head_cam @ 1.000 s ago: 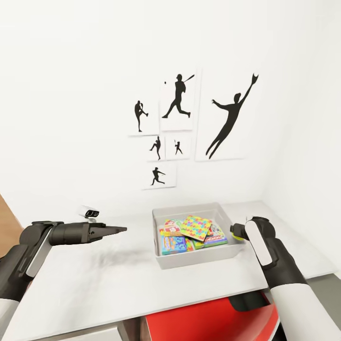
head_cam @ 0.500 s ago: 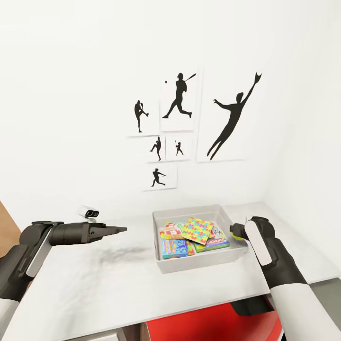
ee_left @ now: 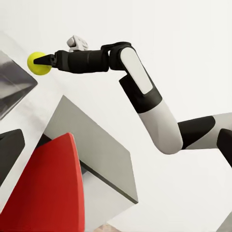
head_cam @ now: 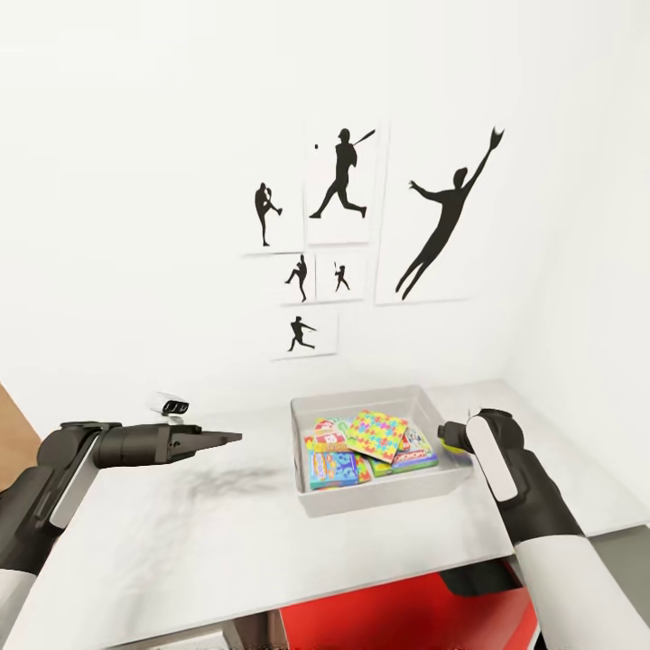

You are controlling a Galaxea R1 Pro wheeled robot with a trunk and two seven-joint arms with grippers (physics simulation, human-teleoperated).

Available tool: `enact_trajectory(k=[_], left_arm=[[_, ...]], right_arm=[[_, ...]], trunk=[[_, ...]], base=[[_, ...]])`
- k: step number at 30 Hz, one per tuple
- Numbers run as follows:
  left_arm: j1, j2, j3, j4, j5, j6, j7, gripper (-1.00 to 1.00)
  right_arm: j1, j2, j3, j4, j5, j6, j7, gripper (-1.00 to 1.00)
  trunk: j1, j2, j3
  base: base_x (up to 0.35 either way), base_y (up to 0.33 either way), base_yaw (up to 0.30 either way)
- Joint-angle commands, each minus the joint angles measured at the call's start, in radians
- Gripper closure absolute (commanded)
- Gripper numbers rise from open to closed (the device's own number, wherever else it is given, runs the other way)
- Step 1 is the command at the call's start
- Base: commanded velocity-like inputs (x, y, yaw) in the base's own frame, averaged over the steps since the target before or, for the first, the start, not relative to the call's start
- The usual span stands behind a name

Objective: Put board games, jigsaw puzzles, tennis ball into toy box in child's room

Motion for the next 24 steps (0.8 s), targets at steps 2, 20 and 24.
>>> enact_trajectory(k=[2,20,24], left_arm=[[-0.001,0.001,-0.002,0.0,0.002,0.011,-0.003,-1.0],[0.0,0.002,-0.002,0.0,0.002,0.011,-0.003,-1.0],[0.0,0.003,-0.002,0.0,0.003,0.011,-0.003,-1.0]], right_arm=[[-0.014,-0.001,0.003,0.003,-0.013,0.001,-0.012,1.0],[-0.054,0.0,0.006,0.033,-0.017,0.002,-0.012,1.0],[-0.055,0.0,0.006,0.04,-0.017,0.001,-0.012,1.0]], trunk=[[0.001,-0.002,-0.006],[0.001,-0.002,-0.035],[0.001,-0.002,-0.041]], base=[[0.0,0.0,0.0],[0.0,0.0,0.0],[0.0,0.0,0.0]])
